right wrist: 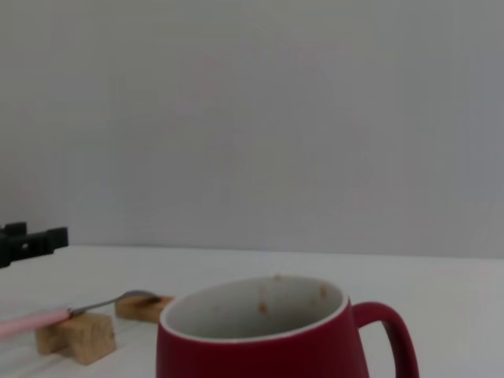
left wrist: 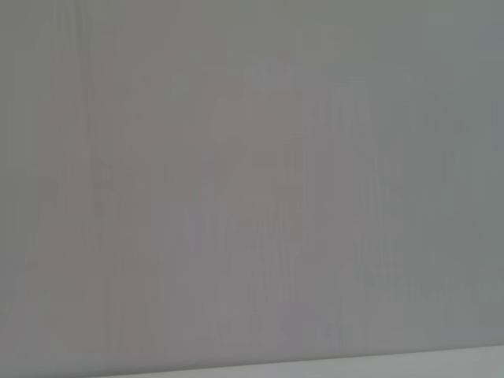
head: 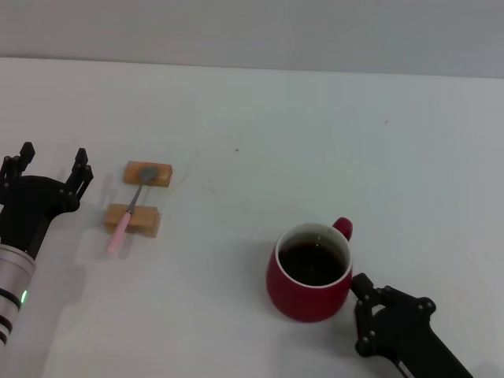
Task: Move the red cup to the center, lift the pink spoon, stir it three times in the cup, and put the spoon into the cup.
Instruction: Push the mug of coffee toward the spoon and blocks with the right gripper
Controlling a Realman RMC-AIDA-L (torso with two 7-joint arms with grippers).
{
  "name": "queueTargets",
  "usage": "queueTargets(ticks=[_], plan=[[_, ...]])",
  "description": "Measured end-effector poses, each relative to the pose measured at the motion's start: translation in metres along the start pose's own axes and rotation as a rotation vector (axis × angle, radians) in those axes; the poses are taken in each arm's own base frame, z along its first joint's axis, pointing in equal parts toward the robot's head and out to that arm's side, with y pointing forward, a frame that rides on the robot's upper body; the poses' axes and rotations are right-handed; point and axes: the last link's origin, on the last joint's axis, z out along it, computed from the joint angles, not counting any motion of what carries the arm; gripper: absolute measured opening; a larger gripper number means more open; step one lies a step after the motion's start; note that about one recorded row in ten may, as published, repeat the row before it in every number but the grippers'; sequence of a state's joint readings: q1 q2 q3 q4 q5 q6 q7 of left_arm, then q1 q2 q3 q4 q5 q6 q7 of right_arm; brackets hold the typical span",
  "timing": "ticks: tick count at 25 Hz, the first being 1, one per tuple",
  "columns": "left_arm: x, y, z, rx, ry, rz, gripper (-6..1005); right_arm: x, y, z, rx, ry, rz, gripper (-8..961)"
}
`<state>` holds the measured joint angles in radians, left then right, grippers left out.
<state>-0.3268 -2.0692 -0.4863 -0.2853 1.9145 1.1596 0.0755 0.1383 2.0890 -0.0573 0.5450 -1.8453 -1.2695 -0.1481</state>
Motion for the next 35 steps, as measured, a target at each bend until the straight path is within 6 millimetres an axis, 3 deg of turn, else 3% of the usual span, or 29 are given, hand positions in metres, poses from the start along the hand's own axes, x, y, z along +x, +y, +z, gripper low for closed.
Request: queueTargets(ticks=[15, 27, 35], plan=[[0.000, 0.000, -0.001, 0.001, -0.001, -0.003, 799, -0.004, 0.000, 0.021, -0.053, 0.017, -0.030, -1], [-0.001, 0.000, -0.001, 0.002, -0.002, 0.001, 799, 0.005, 0.007, -0.008, -0.031, 0.023, -0.010, -1], [-0.001, -0.001, 0.001, -0.001, -0.009, 0.008, 799, 0.005, 0.019, -0.013, -0.105, 0.015, -0.028, -1]])
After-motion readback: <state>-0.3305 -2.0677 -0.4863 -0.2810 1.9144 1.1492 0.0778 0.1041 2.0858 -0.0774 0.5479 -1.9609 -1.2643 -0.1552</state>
